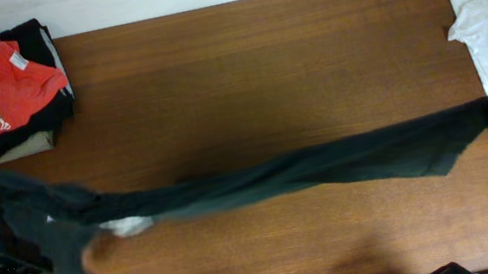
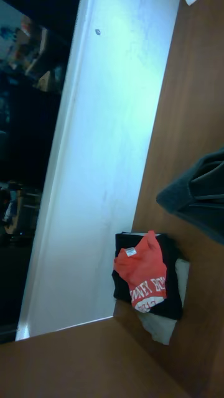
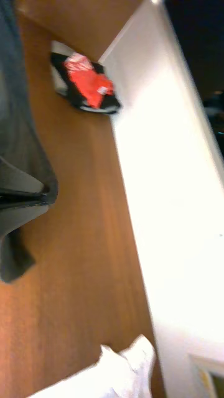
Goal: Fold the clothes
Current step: 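Lift the shirt with both grippers and stretch it apart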
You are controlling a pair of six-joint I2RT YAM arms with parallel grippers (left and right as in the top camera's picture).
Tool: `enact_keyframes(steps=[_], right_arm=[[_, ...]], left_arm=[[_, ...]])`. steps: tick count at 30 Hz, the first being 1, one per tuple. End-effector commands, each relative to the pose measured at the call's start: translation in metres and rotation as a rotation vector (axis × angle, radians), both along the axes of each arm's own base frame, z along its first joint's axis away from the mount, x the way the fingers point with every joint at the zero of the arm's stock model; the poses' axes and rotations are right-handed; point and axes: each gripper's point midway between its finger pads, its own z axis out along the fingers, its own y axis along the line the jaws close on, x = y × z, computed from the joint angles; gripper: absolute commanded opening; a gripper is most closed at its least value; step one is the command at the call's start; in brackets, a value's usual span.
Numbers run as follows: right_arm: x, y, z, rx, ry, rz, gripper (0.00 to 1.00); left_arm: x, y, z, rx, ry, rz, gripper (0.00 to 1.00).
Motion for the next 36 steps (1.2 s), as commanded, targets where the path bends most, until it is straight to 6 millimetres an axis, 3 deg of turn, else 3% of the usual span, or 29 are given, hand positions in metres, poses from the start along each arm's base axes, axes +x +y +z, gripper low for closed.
enact_keyframes(steps=[1, 5, 8, 10, 12, 14, 15, 17, 19, 20, 22, 23, 24, 26, 27, 28, 29, 31, 33, 36], right_arm=[[0.016, -0.021, 0.001, -0.043, 0.004, -0.143, 0.04], [0.079, -0.017, -0.021, -0.124, 0.114, -0.216, 0.04], [0.158, 0.005, -0.05, -0.193, 0.189, -0.205, 0.04], [0.222, 0.018, -0.07, -0.211, 0.187, -0.205, 0.04], [0.266, 0.028, -0.073, -0.146, 0.156, -0.153, 0.04], [0.275, 0.018, -0.049, -0.095, 0.103, -0.144, 0.04], [0.269, -0.002, -0.011, -0.07, 0.016, -0.152, 0.04], [0.242, -0.041, 0.045, -0.046, -0.104, -0.212, 0.04], [0.207, -0.07, 0.089, -0.034, -0.207, -0.23, 0.04], [0.19, -0.082, 0.1, -0.024, -0.229, -0.231, 0.04], [0.181, -0.093, 0.091, -0.014, -0.187, -0.242, 0.04], [0.181, -0.101, 0.076, -0.008, -0.128, -0.26, 0.04], [0.189, -0.106, 0.047, 0.005, -0.022, -0.266, 0.04], [0.205, -0.108, 0.002, 0.033, 0.135, -0.258, 0.04], [0.213, -0.106, -0.029, 0.038, 0.241, -0.232, 0.04], [0.219, -0.106, -0.055, 0.049, 0.327, -0.226, 0.04], [0.224, -0.106, -0.075, 0.059, 0.391, -0.221, 0.04], [0.225, -0.107, -0.135, 0.091, 0.575, -0.22, 0.04], [0.217, -0.11, -0.161, 0.103, 0.657, -0.234, 0.04], [0.201, -0.117, -0.159, 0.094, 0.667, -0.271, 0.04]], left_arm=[[0.026, 0.002, -0.027, 0.004, 0.12, 0.023, 0.0], [0.098, -0.004, -0.082, 0.02, 0.339, 0.02, 0.0], [0.177, -0.009, -0.125, 0.029, 0.441, 0.02, 0.0], [0.239, -0.014, -0.149, 0.042, 0.431, 0.01, 0.0], [0.277, -0.018, -0.154, 0.049, 0.399, -0.001, 0.0], [0.287, -0.013, -0.127, 0.045, 0.336, 0.01, 0.01], [0.288, -0.007, -0.09, 0.057, 0.251, 0.017, 0.0], [0.272, 0.006, -0.016, 0.09, 0.083, 0.037, 0.01], [0.245, 0.01, 0.048, 0.096, -0.069, 0.038, 0.0], [0.233, 0.002, 0.07, 0.103, -0.122, -0.009, 0.01], [0.227, -0.002, 0.068, 0.099, -0.102, -0.035, 0.0], [0.227, -0.005, 0.055, 0.095, -0.051, -0.052, 0.0], [0.237, -0.007, 0.019, 0.089, 0.069, -0.072, 0.01], [0.256, -0.012, -0.032, 0.076, 0.225, -0.105, 0.01], [0.269, -0.013, -0.078, 0.066, 0.361, -0.116, 0.01], [0.274, -0.013, -0.099, 0.063, 0.421, -0.117, 0.0], [0.282, -0.013, -0.14, 0.056, 0.538, -0.122, 0.01], [0.283, -0.008, -0.213, 0.02, 0.756, -0.105, 0.0], [0.268, 0.001, -0.23, -0.019, 0.847, -0.07, 0.01], [0.237, 0.009, -0.202, -0.029, 0.829, -0.048, 0.0]])
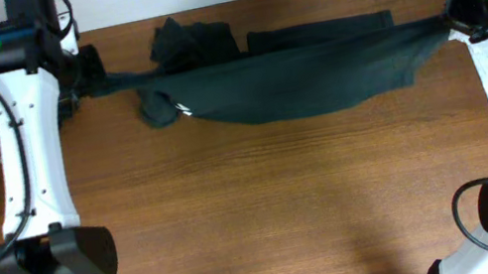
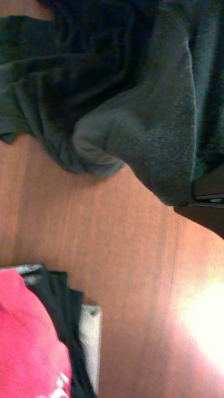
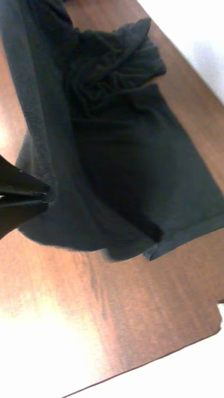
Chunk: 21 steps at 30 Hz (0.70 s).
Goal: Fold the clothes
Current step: 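Lift the shirt with both grippers and stretch it apart, then lay the stretched shirt flat on the table with both grippers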
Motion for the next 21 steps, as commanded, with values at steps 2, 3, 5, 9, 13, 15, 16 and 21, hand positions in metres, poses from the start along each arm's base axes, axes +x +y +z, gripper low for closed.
enact_keyframes(steps=[2, 3, 5, 9, 13, 15, 16, 21], right_arm=[[-0.036, -0.014, 0.037, -0.093, -0.06, -0.055, 0.04], [-0.049, -0.023, 0.038, -0.141, -0.031, -0.11, 0.04], [-0.064, -0.037, 0.046, -0.214, -0.02, -0.185, 0.04], [-0.095, -0.041, 0.059, -0.227, -0.021, -0.237, 0.04], [-0.122, -0.037, 0.042, -0.218, 0.085, -0.219, 0.04], [-0.137, -0.032, 0.028, -0.207, 0.127, -0.215, 0.04], [-0.14, -0.03, 0.023, -0.205, 0.132, -0.214, 0.04], [-0.157, -0.024, -0.008, -0.204, 0.133, -0.215, 0.04]], left_arm=[[-0.049, 0.016, 0.085, 0.013, -0.159, 0.06, 0.01], [-0.066, 0.014, 0.093, 0.012, -0.156, 0.059, 0.01], [-0.09, 0.012, 0.101, 0.008, -0.134, 0.054, 0.0], [-0.12, 0.005, 0.098, -0.019, -0.059, 0.039, 0.0], [-0.128, -0.017, 0.064, -0.105, 0.066, -0.019, 0.0], [-0.14, -0.018, 0.042, -0.108, 0.146, -0.018, 0.01], [-0.146, -0.018, 0.036, -0.104, 0.171, -0.015, 0.01], [-0.183, -0.026, 0.043, -0.121, 0.146, -0.04, 0.01]])
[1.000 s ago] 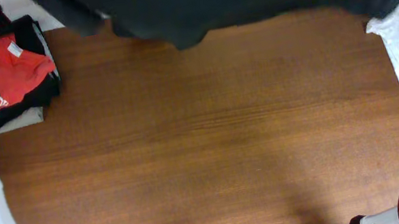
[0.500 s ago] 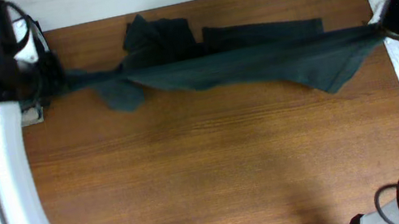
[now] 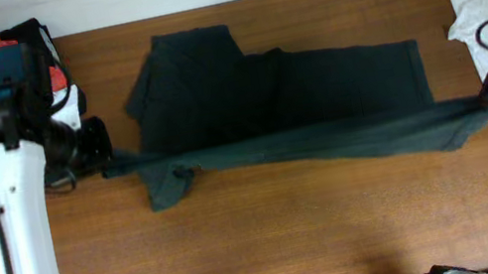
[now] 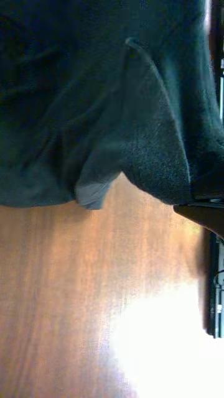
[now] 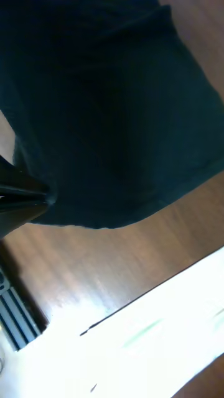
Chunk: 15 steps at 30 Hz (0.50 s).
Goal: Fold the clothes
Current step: 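Lay the stretched shirt flat on the table with both grippers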
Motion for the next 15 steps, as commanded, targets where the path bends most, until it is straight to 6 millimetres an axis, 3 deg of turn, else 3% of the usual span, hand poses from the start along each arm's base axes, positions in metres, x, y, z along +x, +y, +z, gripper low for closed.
enact_keyframes(steps=[1, 3, 7, 12, 15], right_arm=[[-0.012, -0.005, -0.016, -0.032, 0.023, -0.026, 0.04], [-0.018, -0.022, -0.026, -0.091, 0.062, -0.112, 0.04], [-0.025, -0.046, -0.024, -0.113, 0.055, -0.199, 0.04], [-0.03, -0.042, -0.028, -0.076, 0.07, -0.206, 0.04], [-0.032, -0.038, -0.029, -0.058, 0.08, -0.2, 0.04]], left_arm=[[-0.032, -0.015, 0.024, -0.031, -0.09, -0.039, 0.0], [-0.048, -0.034, 0.016, -0.063, -0.075, -0.099, 0.01], [-0.061, -0.067, -0.012, -0.156, -0.038, -0.19, 0.0], [-0.095, -0.088, -0.099, -0.168, 0.184, -0.215, 0.01], [-0.1, -0.088, -0.119, -0.167, 0.209, -0.217, 0.01]])
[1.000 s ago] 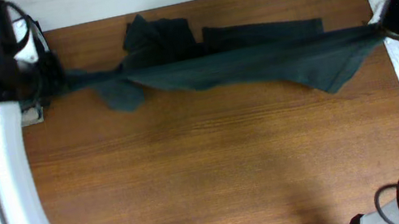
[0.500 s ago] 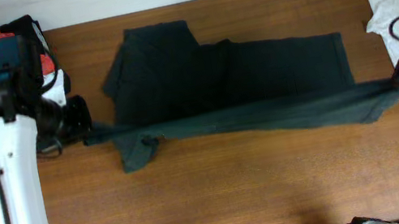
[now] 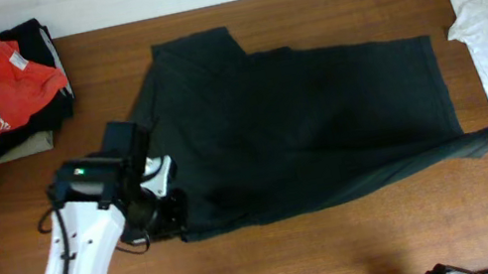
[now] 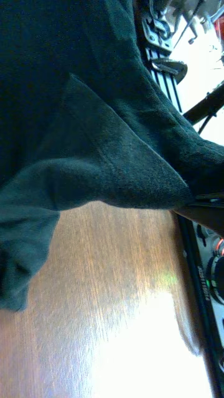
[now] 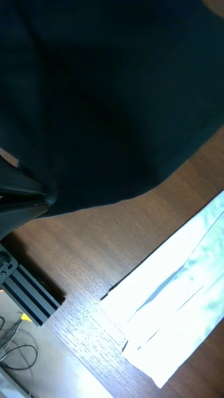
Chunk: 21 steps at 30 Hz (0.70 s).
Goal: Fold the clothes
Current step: 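Lay the stretched shirt flat on the table with both grippers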
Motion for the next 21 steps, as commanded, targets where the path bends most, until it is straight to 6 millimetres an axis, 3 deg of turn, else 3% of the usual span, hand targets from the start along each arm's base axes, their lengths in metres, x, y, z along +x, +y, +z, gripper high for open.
enact_keyframes(steps=[1, 4, 9, 10, 12, 15, 18, 21], right_arm=[[-0.005, 0.0, 0.0, 0.002, 0.006, -0.021, 0.04], [-0.006, 0.0, 0.0, 0.003, 0.008, -0.021, 0.04], [-0.016, 0.005, -0.001, 0.017, 0.03, -0.044, 0.04], [-0.021, 0.007, -0.001, 0.015, 0.024, -0.044, 0.04], [-0.033, 0.019, -0.004, 0.026, 0.004, -0.028, 0.04], [-0.048, 0.046, -0.026, 0.11, -0.008, 0.061, 0.04], [-0.066, 0.056, -0.055, 0.15, 0.05, 0.028, 0.04], [-0.07, 0.058, -0.039, 0.109, -0.07, -0.019, 0.04]], left_arm=[[-0.002, -0.004, -0.009, -0.019, 0.0, 0.012, 0.01], [0.005, -0.005, -0.009, -0.025, -0.026, 0.012, 0.01], [-0.009, -0.001, -0.006, -0.009, 0.018, 0.049, 0.01], [-0.012, 0.003, -0.003, 0.007, 0.013, 0.062, 0.01], [-0.02, 0.028, 0.006, 0.133, -0.035, 0.143, 0.01], [-0.023, 0.039, 0.028, 0.132, -0.169, 0.236, 0.01], [-0.033, 0.046, 0.038, 0.122, -0.212, 0.271, 0.01], [-0.047, 0.053, 0.041, 0.145, -0.199, 0.3, 0.01]])
